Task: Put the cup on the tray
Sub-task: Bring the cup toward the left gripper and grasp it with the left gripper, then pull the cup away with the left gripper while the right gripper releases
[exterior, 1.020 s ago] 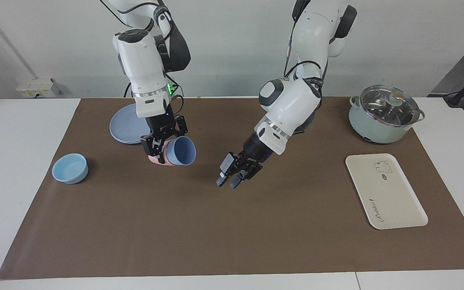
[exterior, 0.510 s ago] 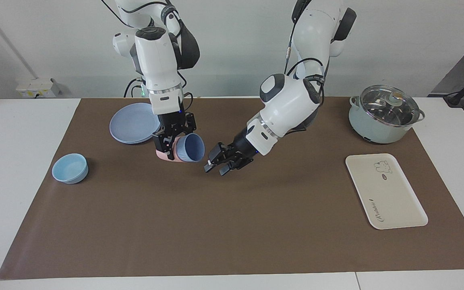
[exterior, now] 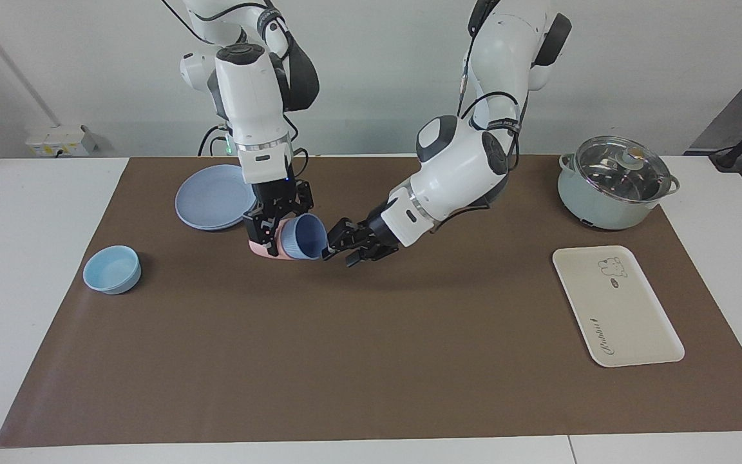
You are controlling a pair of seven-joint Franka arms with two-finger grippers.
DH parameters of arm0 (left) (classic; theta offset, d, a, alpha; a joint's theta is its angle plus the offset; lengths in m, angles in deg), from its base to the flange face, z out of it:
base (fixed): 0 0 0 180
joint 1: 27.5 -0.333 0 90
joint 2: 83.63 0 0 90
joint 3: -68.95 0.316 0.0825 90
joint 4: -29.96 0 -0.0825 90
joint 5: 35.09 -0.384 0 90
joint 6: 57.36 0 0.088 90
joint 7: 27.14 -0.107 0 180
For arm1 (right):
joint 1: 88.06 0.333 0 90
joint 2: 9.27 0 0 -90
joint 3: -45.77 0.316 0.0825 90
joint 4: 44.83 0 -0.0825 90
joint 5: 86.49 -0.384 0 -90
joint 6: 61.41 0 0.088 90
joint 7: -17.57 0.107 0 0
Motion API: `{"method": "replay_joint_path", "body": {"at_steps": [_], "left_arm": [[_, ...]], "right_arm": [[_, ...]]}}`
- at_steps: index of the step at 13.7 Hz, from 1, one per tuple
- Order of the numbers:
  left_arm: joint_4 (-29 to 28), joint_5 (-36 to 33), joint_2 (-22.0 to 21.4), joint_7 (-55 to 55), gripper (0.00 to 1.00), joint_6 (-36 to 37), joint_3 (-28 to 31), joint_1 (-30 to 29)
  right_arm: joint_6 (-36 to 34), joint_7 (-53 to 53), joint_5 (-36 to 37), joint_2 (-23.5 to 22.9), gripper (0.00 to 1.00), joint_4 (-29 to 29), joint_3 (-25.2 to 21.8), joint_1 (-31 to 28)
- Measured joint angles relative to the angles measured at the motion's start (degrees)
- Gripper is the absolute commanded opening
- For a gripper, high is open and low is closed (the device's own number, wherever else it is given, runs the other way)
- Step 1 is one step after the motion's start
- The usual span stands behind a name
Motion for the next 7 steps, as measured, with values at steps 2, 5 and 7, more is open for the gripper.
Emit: {"method": "replay_joint_path", "body": {"at_steps": [2, 5, 7], "left_arm": [[0.2, 0.7, 0.0, 0.0, 0.46, 1.0, -1.1, -1.0], [0.7, 1.0, -0.1, -0.1, 0.39, 1.7, -3.8, -2.5], [0.8, 1.1, -0.1, -0.1, 0.26, 1.5, -4.5, -2.5]], "right_arm": [[0.0, 0.0, 0.0, 0.0, 0.00, 0.0, 0.0, 0.0], [0.0, 0.0, 0.0, 0.0, 0.00, 0.0, 0.0, 0.0], [0.0, 0.0, 0.0, 0.0, 0.00, 0.0, 0.0, 0.0]]}}
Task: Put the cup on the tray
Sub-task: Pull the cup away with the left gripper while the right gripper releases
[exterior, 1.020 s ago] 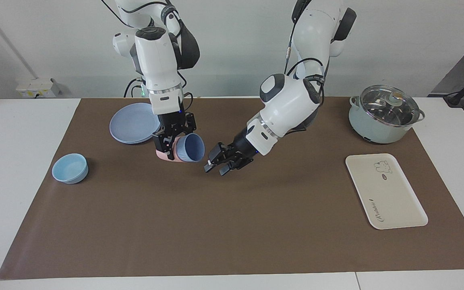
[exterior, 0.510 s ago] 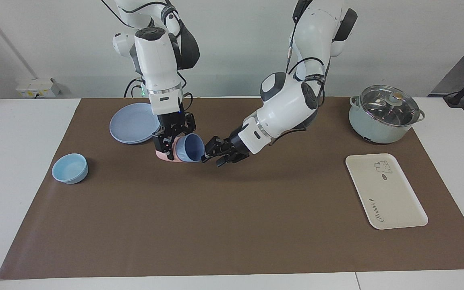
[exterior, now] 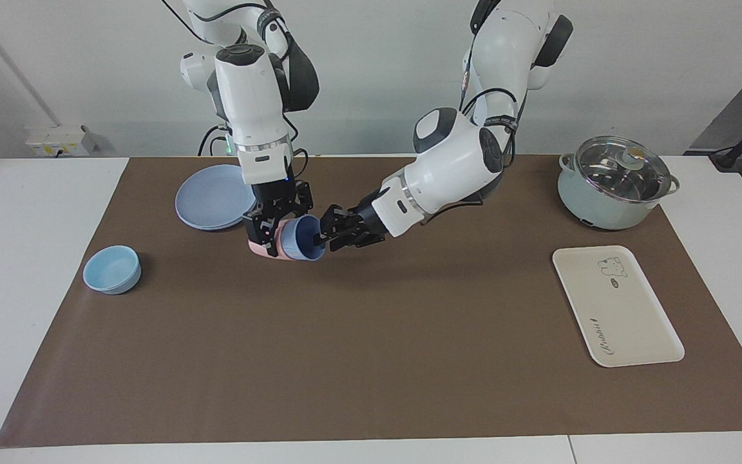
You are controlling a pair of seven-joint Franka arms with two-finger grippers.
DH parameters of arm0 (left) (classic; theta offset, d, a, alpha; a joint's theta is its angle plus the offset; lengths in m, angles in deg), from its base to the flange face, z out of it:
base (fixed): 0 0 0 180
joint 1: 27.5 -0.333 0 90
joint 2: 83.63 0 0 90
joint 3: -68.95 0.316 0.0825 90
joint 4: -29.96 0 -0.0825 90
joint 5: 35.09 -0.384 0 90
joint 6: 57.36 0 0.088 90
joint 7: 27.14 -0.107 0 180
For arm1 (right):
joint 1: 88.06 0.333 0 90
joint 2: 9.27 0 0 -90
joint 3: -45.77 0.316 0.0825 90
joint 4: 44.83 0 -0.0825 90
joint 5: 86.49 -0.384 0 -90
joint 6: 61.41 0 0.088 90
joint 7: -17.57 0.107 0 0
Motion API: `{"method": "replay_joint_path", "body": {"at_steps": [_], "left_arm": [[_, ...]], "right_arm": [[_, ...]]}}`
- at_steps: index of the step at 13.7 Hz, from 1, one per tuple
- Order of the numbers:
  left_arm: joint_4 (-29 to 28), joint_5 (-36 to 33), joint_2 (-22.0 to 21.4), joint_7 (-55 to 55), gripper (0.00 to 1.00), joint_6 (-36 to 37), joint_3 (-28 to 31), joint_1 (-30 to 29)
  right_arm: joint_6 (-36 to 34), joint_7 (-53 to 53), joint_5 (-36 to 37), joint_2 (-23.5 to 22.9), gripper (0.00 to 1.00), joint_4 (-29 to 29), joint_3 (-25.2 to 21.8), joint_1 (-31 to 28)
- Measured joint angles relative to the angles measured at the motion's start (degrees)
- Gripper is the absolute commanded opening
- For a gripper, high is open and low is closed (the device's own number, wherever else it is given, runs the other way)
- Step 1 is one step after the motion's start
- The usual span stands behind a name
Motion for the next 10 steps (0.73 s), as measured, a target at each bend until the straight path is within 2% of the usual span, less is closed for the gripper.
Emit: {"method": "replay_joint_path", "body": {"at_steps": [3, 7, 10], "left_arm": [[0.1, 0.0, 0.0, 0.0, 0.00, -1.9, -0.1, 0.0], [0.1, -0.5, 0.0, -0.6, 0.00, -2.1, -0.1, -0.1], [0.2, -3.5, -0.2, -0.5, 0.00, -2.5, -0.2, 0.4]], "right_arm": [[0.0, 0.0, 0.0, 0.0, 0.00, 0.0, -0.1, -0.1], [0.0, 0.0, 0.1, -0.1, 0.00, 0.1, -0.3, -0.1], [0.0, 0.0, 0.1, -0.4, 0.00, 0.0, -0.3, -0.1]]}}
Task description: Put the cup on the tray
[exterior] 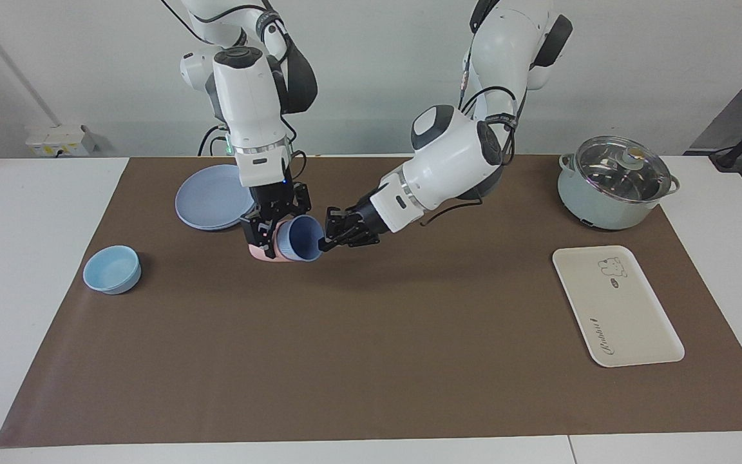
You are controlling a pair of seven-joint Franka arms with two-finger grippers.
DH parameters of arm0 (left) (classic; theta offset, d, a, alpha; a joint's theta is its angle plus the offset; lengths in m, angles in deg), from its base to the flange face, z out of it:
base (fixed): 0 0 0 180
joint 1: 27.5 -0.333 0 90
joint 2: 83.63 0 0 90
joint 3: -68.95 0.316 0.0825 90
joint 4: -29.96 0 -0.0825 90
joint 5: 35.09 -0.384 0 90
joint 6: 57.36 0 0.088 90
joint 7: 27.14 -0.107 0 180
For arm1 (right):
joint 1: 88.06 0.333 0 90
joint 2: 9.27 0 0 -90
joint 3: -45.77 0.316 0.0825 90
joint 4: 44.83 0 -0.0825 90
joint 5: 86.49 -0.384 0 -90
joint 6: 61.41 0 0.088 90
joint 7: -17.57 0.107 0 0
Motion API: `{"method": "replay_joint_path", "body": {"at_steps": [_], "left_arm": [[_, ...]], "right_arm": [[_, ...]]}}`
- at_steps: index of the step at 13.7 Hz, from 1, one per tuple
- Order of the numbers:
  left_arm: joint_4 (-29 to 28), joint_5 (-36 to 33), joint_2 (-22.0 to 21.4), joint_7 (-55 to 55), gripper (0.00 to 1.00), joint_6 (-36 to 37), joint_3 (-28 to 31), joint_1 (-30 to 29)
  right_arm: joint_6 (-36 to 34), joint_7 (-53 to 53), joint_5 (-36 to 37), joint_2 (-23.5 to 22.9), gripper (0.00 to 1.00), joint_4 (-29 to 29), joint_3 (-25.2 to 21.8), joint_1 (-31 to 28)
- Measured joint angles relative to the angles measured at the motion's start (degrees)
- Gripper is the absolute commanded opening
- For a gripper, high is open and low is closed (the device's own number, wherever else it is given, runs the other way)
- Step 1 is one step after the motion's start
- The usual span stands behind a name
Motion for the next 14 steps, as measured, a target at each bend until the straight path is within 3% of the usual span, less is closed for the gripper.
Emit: {"method": "replay_joint_path", "body": {"at_steps": [7, 12, 14], "left_arm": [[0.4, -0.4, -1.6, 0.1, 0.00, 1.8, 0.5, -1.9], [1.0, -1.4, -7.4, 0.1, 0.00, 9.6, 1.3, -12.4], [1.2, -6.4, -9.8, 0.1, 0.00, 11.2, 1.3, -16.8]], "right_arm": [[0.2, 0.2, 0.0, 0.0, 0.00, 0.2, 0.1, 0.1], [0.2, 0.5, 0.0, 0.0, 0.00, 0.2, 0.1, 0.1], [0.6, 2.0, -0.3, 0.0, 0.00, 0.2, -0.2, -0.5]]}}
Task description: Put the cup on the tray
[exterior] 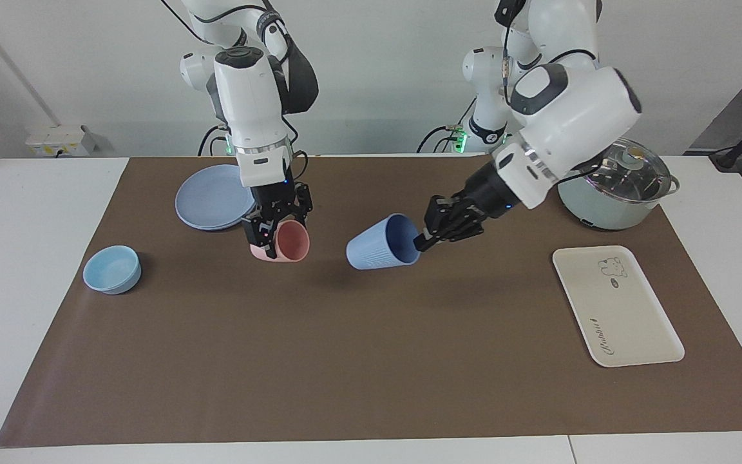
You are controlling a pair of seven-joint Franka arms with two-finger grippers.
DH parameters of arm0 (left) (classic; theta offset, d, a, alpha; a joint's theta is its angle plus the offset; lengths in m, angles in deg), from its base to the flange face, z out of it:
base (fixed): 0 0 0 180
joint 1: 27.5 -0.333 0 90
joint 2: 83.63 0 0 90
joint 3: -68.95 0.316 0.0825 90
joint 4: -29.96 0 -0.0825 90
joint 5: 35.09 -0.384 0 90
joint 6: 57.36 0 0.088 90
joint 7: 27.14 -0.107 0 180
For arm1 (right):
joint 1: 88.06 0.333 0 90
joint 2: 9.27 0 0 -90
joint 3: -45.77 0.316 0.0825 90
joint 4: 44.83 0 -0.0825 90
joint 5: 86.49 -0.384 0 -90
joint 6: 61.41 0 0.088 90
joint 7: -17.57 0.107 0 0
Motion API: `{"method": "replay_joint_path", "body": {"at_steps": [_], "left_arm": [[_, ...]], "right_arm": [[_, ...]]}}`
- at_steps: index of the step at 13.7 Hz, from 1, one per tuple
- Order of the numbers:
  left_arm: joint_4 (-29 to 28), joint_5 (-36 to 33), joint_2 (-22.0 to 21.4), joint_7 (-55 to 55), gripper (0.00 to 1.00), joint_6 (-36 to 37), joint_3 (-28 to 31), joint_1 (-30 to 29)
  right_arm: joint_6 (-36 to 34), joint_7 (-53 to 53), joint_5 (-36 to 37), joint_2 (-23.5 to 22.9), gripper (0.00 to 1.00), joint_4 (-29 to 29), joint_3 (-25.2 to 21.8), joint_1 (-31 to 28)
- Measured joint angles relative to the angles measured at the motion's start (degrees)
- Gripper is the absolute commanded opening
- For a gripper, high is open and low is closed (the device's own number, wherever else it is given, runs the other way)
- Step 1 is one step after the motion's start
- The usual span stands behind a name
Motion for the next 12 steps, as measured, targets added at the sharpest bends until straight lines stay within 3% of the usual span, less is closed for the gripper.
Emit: {"method": "replay_joint_path", "body": {"at_steps": [3, 5, 9, 12], "left_arm": [[-0.1, -17.4, -3.1, 0.2, 0.00, 4.9, 0.1, -6.1], [-0.8, -25.5, -3.7, -0.3, 0.00, 6.6, 0.2, -10.2], [-4.0, -29.7, -4.1, -11.5, 0.00, 6.2, 0.3, -20.3], [-10.8, -30.2, -5.4, -20.6, 0.00, -0.9, 0.4, -27.2]], "right_arm": [[6.5, 0.3, -6.8, -0.3, 0.00, -0.7, -0.2, -3.9], [10.5, -2.2, -13.0, -0.6, 0.00, -1.9, -0.2, -6.4], [14.0, -21.5, -35.7, -1.9, 0.00, -3.5, -0.4, -11.1], [14.3, -42.7, -56.9, -4.1, 0.00, -4.4, -0.5, -15.4]]}}
